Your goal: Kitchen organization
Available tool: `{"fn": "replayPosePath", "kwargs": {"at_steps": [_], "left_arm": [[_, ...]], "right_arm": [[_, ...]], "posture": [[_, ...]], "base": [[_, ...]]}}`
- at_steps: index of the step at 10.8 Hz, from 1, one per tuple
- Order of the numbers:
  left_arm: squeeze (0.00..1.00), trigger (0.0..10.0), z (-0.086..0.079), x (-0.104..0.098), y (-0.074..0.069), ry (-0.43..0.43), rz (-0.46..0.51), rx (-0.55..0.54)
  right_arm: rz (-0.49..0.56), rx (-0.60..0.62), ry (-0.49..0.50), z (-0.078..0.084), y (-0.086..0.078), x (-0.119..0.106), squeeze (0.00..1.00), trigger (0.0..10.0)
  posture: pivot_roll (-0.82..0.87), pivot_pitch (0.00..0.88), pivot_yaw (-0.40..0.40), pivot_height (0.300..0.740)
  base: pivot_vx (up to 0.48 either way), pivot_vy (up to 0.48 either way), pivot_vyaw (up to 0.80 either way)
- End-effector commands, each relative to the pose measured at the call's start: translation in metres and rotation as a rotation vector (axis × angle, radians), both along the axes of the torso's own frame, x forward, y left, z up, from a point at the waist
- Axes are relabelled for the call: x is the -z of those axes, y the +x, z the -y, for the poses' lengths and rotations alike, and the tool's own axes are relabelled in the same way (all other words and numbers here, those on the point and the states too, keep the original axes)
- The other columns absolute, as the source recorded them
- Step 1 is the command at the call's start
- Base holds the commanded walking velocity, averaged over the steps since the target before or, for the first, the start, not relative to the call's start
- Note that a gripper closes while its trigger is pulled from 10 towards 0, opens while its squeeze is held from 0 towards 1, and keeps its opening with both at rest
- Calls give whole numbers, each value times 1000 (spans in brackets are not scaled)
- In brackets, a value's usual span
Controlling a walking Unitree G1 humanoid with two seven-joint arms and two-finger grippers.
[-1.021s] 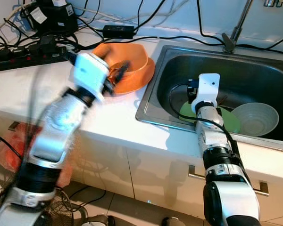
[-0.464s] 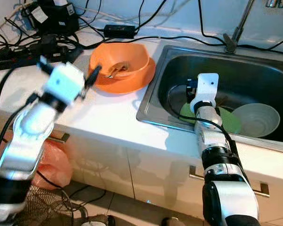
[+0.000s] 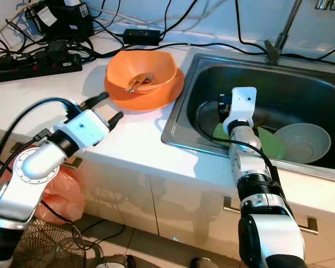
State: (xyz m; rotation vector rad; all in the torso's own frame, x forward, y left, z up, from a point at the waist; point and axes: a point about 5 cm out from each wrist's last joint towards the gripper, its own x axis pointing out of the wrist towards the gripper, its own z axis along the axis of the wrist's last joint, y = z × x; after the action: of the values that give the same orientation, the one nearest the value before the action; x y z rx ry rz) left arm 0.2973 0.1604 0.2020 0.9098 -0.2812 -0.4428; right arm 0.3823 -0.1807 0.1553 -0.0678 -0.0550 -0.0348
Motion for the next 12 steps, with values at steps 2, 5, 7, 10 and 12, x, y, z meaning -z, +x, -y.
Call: {"fn": "replayPosePath", "kwargs": {"at_steps": [2, 5, 7, 10, 12], "left_arm": [[0, 10000, 1, -5, 11, 73, 63, -41], [0, 10000, 14, -9, 28, 96, 120, -38], [0, 10000, 19, -9, 38, 108, 131, -37], [0, 10000, 19, -7, 50, 192, 143, -52], [0, 8353, 20, -8, 52, 192, 154, -53]], "right_arm": [[-11, 2, 8, -1, 1, 1, 0, 10000], [-5, 6, 11, -1, 2, 0, 0, 10000], [-3, 15, 12, 2, 1, 0, 0, 10000], [-1, 24, 16, 3, 1, 0, 0, 10000], [0, 27, 15, 4, 1, 0, 0, 10000]], "posture": [[125, 88, -13, 740], [111, 79, -5, 740], [106, 76, -1, 740], [97, 75, 8, 740], [97, 73, 8, 740]], "base": [[0, 0, 0], [0, 0, 0], [0, 0, 0], [0, 0, 0], [0, 0, 0]]}}
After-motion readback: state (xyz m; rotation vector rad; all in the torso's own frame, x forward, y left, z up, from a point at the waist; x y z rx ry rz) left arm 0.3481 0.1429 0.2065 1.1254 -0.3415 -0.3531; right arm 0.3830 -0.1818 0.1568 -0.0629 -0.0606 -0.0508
